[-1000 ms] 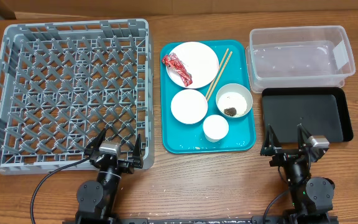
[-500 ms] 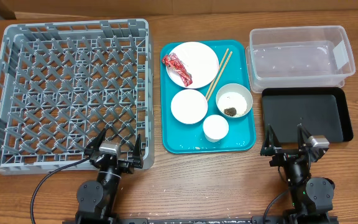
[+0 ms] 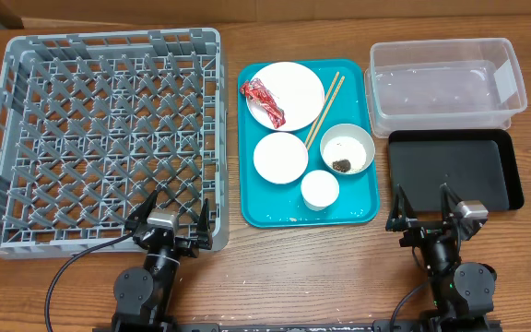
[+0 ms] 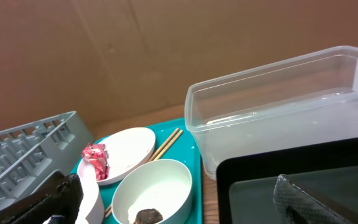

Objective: Sort waste into correct bins and load items into the dishwasher

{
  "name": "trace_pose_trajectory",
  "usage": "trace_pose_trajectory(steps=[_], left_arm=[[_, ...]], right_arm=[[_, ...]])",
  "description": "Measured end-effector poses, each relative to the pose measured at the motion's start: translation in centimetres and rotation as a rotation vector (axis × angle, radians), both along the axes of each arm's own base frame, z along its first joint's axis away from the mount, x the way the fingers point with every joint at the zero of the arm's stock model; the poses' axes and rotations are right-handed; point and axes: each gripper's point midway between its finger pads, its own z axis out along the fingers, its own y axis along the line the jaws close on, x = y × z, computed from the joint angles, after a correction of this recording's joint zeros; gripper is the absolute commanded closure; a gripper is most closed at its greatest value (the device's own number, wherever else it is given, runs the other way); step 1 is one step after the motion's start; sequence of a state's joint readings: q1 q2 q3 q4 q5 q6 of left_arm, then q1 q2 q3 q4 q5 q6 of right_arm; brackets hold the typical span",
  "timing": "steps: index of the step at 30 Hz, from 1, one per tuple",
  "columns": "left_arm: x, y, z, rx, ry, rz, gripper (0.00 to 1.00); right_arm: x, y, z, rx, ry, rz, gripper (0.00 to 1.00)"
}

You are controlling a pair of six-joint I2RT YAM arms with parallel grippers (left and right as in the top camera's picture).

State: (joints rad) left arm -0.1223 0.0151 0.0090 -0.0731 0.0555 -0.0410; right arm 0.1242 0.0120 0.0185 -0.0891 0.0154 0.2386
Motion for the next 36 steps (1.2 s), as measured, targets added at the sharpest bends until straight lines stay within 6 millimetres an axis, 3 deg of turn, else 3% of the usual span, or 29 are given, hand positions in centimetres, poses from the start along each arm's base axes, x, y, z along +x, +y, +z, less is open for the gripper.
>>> trace_pose_trajectory(steps=[13,21,27,31,36], left_arm=[[0.0,0.0,0.0,0.0,0.0,0.0,0.0],[0.0,0.0,0.0,0.001,0.0,0.002,0.0],[0.0,0.1,0.0,0.001,0.002,0.005,0.0],[0.0,0.1,0.0,0.001,0.002,0.007,0.0],[0.0,0.1,0.0,0.001,0.001,0.007,0.0]], right_arm=[[-1.0,3.5,2.2,-0.02,-0.053,0.211,0.0],[-1.0,4.6,9.8,-0.047,-0.011,0.275,0.0],[3.6,6.0,14.7,-0.074,0.174,0.337,0.0],[7.9,7.6,16.1,-0.097,0.34,0.4,0.0],[14.3,10.7,15.1,-0.162,0.579,0.496,0.0]])
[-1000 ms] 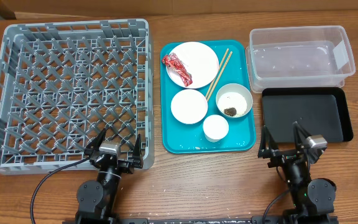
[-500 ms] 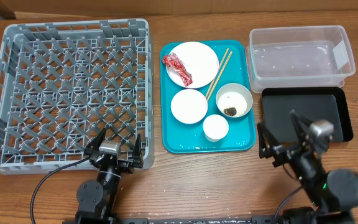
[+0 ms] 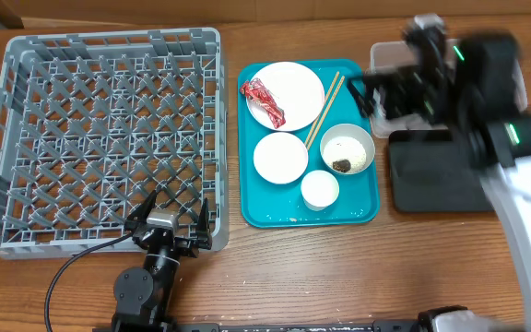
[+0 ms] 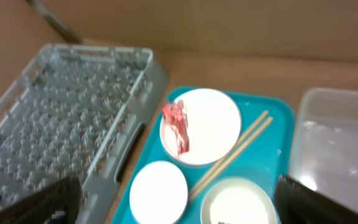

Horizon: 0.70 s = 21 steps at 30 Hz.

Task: Sort waste into correct bins and load items into the dishwasher
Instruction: 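Reach the right gripper to the plate and grasp the red wrapper and tissue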

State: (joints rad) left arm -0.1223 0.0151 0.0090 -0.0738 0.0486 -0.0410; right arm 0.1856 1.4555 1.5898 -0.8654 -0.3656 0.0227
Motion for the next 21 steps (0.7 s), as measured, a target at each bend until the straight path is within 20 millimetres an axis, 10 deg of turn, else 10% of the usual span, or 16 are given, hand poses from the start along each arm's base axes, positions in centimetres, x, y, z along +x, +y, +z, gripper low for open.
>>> trace_pose_trajectory(steps=[12,21], left_arm=[[0.0,0.0,0.0,0.0,0.001,0.0,0.0],[0.0,0.0,0.0,0.0,0.001,0.0,0.0]], right_arm=[[11.5,10.1,-12.9,-0.026,0.173,0.176,0.0],[14.6,10.9,-22.4,-0.195,0.184,0.133,0.0]])
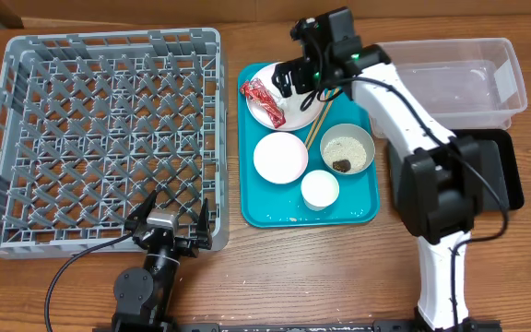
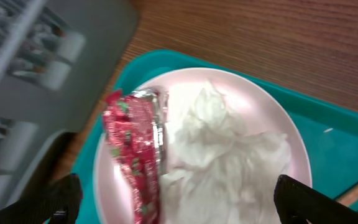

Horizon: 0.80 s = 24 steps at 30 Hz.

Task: Sort waste into correct bins and load items into the dishwasher
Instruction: 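Reach the right gripper to the plate and grasp the red wrapper and tissue, then carry the wrapper and tissue right and drop them into the clear bin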

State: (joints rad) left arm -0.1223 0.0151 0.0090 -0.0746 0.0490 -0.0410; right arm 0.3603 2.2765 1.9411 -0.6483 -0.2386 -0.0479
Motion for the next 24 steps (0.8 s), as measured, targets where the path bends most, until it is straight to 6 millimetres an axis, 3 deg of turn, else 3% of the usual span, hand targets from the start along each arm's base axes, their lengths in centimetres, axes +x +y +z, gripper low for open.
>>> trace_pose_trajectory(steps=[7,16,18,23,24], left_arm=[[0.0,0.0,0.0,0.0,0.0,0.0,0.0],[0.0,0.0,0.0,0.0,0.0,0.0,0.0],[0.0,0.0,0.0,0.0,0.0,0.0,0.0],[0.0,0.0,0.0,0.0,0.0,0.0,0.0],[0.0,0.0,0.0,0.0,0.0,0.0,0.0]], right_arm=[[-0.2,1.4,-4.8,-0.142,-0.013,0.041,0.0],[-0.2,1.3,-8.0,-0.227,-0.012,0.047,0.01],[0.0,1.2,-8.4,-0.24,-0.018,0.051,0.15],[0.3,1.1,-8.3,-0.24,-0.027,0.034,0.96],[0.4,1.1,-8.3,-0.235,-0.025,0.021,0.96]])
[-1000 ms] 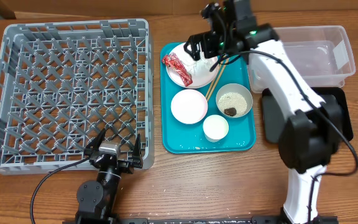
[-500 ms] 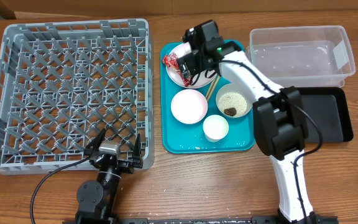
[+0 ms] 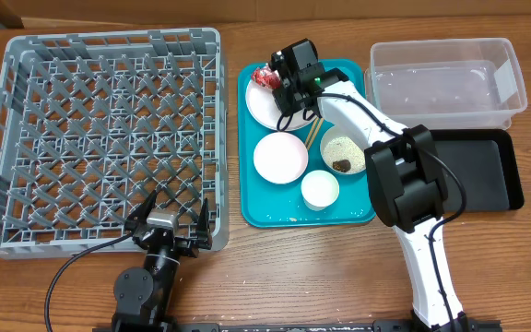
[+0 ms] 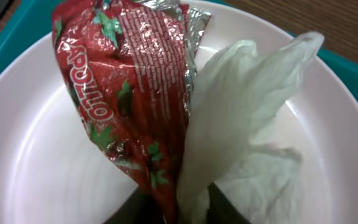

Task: Sort waste into correct bins and load items into the dishwasher
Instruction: 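Carry the wrapper and tissue right and drop them into the clear bin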

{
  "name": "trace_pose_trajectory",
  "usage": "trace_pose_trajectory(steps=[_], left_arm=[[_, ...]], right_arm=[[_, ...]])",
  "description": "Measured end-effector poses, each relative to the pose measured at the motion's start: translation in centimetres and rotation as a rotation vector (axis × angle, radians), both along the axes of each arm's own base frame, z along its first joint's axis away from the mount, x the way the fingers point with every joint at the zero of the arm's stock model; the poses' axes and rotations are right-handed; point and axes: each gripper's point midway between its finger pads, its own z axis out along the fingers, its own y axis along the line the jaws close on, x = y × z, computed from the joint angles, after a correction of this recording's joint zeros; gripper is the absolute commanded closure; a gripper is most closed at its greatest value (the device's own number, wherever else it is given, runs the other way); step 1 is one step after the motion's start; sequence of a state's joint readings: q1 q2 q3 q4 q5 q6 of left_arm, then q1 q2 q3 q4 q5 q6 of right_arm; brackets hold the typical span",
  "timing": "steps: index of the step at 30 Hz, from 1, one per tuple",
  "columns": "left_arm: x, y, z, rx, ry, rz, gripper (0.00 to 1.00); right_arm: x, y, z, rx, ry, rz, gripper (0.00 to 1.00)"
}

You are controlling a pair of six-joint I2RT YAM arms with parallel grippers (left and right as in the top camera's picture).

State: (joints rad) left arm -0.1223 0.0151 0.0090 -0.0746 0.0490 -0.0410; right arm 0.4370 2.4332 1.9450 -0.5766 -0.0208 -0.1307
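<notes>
A crumpled red foil wrapper [image 4: 129,93] and a white tissue [image 4: 247,106] stand pinched together over a white plate [image 4: 36,155]. My right gripper [image 4: 174,210] is shut on both, its dark fingertips just showing at the bottom edge. In the overhead view the right gripper [image 3: 282,81] is at the plate [image 3: 264,106], at the far left of the teal tray [image 3: 358,210], and the wrapper [image 3: 265,76] peeks out beside it. My left gripper [image 3: 170,219] rests open at the front edge of the grey dish rack [image 3: 100,129].
On the tray are a white bowl [image 3: 280,157], a small white cup [image 3: 320,189], a bowl with a dark food scrap [image 3: 344,153] and chopsticks [image 3: 312,135] partly under my arm. A clear plastic bin [image 3: 445,78] and a black tray [image 3: 473,171] lie to the right.
My right gripper was open just above the plate, with the wrapper and tissue lying flat. Now it is down at the plate and shut on both, which are bunched upright between its fingers.
My right arm rested at the table's front right by the black tray. Then it was up near the clear bin, looking down at the tray. Then it hung open over the plate, and now it grips the wrapper and tissue. The left arm has stayed put.
</notes>
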Motion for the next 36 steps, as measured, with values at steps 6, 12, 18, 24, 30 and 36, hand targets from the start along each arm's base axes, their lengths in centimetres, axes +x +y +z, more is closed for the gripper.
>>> trace_pose_trajectory(steps=[6,12,18,24,30,36], left_arm=[[0.0,0.0,0.0,0.0,0.0,0.0,0.0],[0.0,0.0,0.0,0.0,0.0,0.0,0.0],[0.0,0.0,0.0,0.0,0.0,0.0,0.0],[0.0,0.0,0.0,0.0,0.0,0.0,0.0],[0.0,0.0,0.0,0.0,0.0,0.0,0.0],[0.0,0.0,0.0,0.0,0.0,0.0,0.0]], right_arm=[[-0.1,-0.3,0.5,0.03,0.037,-0.078,0.96],[0.4,-2.7,6.2,0.032,0.035,-0.253,0.96],[0.7,-14.2,24.3,0.128,-0.23,-0.666,0.96],[-1.0,-27.0,28.6,0.208,-0.281,-1.049,0.96],[-0.2,-29.3,16.4,0.144,-0.03,-1.142,0.89],[-1.1,-28.7,10.6,0.106,0.102,-1.151,0.21]])
